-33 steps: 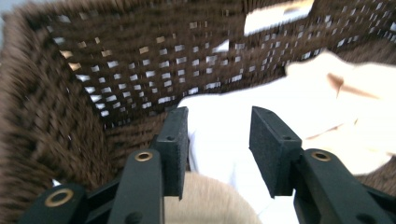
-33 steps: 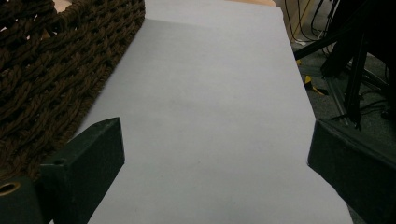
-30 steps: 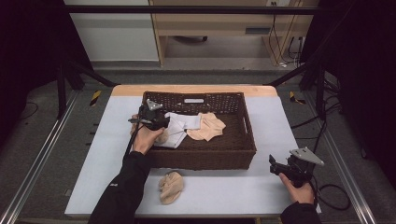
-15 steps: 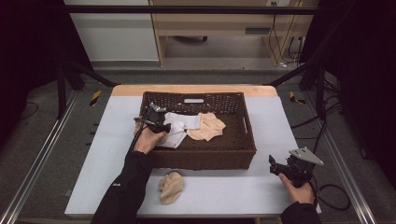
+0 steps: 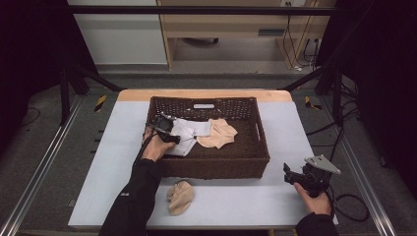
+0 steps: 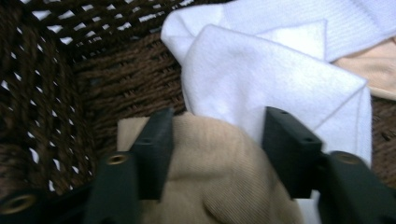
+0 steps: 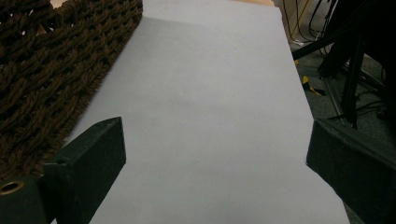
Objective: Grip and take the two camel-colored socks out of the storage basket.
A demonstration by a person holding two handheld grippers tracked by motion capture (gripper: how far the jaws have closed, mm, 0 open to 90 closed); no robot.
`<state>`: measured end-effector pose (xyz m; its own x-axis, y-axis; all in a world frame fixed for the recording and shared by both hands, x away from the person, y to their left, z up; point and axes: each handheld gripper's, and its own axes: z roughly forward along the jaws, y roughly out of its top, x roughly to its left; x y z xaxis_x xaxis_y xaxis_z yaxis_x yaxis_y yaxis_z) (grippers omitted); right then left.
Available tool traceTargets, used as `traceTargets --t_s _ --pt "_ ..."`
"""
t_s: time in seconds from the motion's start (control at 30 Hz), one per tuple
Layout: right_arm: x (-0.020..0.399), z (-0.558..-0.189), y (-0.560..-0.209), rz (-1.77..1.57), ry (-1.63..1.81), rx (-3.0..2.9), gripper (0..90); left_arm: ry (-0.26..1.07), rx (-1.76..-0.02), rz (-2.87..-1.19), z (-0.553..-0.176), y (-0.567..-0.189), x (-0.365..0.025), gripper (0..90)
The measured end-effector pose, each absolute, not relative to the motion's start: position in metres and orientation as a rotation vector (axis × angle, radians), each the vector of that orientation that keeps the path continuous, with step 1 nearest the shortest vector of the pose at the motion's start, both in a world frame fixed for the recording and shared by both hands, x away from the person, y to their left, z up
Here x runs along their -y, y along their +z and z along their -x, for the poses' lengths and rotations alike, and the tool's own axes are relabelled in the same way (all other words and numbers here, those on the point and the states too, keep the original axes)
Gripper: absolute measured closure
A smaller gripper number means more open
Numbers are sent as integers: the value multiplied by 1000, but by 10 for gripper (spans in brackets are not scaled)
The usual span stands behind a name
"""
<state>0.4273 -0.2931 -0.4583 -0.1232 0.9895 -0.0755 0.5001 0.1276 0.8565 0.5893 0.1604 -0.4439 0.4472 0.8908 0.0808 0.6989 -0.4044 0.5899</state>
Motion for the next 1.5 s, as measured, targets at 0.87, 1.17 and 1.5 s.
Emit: traceTargets --t_s 0.87,1.17,1.5 --pt "295 -427 -458 -1466 901 -1705 52 507 -1138 -1777 -563 -394 -181 828" --pt "294 -426 -458 -1459 897 -1705 52 534 -1015 -1673 -546 -369 -177 829" --pt "295 -426 -457 -1462 904 -1700 52 486 -892 -1590 -523 -345 -168 829"
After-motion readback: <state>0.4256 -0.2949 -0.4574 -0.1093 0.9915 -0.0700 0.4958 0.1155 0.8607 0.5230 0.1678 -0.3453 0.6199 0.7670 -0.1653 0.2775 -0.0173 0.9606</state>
